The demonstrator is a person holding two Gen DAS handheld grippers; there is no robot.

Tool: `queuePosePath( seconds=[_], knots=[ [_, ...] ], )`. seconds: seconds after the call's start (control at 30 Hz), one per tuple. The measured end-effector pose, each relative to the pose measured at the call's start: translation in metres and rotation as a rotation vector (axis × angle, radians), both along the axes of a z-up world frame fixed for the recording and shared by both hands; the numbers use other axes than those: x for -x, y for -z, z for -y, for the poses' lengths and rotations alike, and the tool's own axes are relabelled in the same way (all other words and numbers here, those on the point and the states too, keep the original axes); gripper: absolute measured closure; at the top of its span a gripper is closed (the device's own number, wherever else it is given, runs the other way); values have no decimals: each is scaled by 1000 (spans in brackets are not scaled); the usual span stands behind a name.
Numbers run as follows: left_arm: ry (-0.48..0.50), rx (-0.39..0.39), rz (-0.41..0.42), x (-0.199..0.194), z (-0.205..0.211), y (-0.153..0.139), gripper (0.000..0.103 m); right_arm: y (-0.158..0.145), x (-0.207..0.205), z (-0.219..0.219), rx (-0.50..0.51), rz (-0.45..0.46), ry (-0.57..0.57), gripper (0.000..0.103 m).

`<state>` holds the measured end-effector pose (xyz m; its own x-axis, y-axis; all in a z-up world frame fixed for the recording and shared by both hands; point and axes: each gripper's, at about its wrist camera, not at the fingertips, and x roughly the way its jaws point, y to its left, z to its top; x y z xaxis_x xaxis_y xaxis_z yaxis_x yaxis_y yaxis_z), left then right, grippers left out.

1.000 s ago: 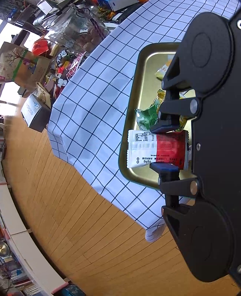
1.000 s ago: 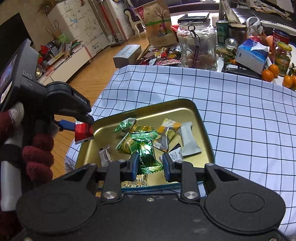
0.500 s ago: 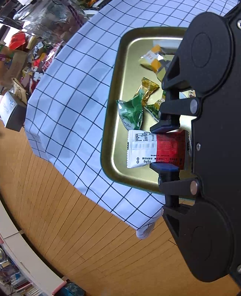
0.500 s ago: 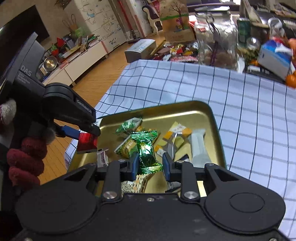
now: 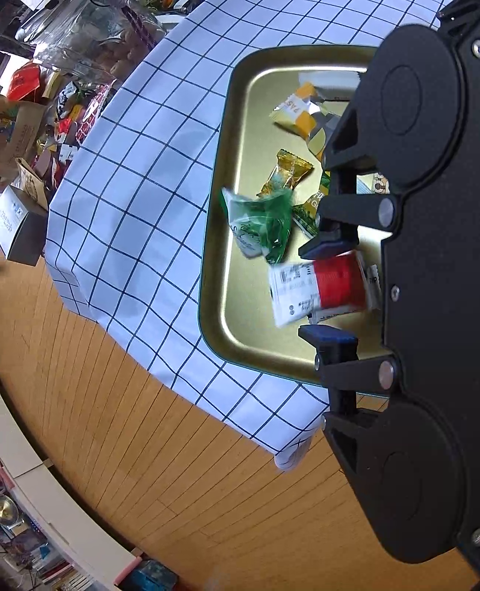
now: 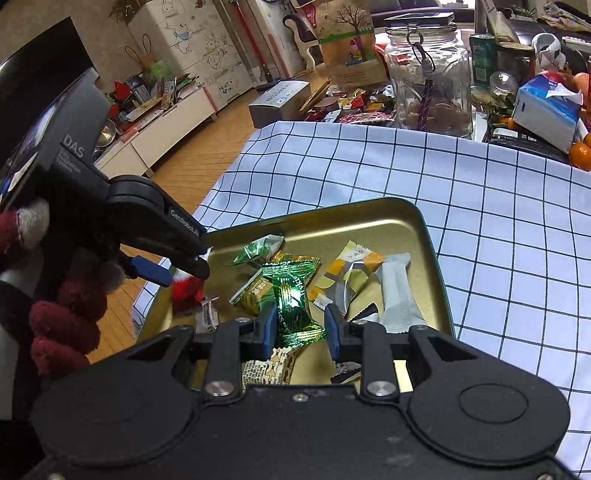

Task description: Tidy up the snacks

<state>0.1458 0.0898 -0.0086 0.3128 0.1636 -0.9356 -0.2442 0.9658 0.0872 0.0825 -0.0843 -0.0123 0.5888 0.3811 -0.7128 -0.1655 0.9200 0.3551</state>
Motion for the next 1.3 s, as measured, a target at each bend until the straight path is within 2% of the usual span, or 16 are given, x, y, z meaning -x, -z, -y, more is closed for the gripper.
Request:
queuePosePath(
  seconds=[0.37,0.47,0.5,0.7,1.3],
  knots=[
    [1,11,-19,0,-3,3,54,11,-4,-8,42,-41,-11,72],
    [-2,8,-19,-1,-3,3,54,12,-4,-10,64,-45,-6,71],
    [-2,7,-20,-1,-3,3,54,12,-4,-10,70,-49,-4,67],
    [16,-13,-23,-1,3,4,54,12,-5,-10,102,-57,6,60],
    [54,-76,-2,1,8,2,54,12,-10,0,157,-83,65,54]
  ],
)
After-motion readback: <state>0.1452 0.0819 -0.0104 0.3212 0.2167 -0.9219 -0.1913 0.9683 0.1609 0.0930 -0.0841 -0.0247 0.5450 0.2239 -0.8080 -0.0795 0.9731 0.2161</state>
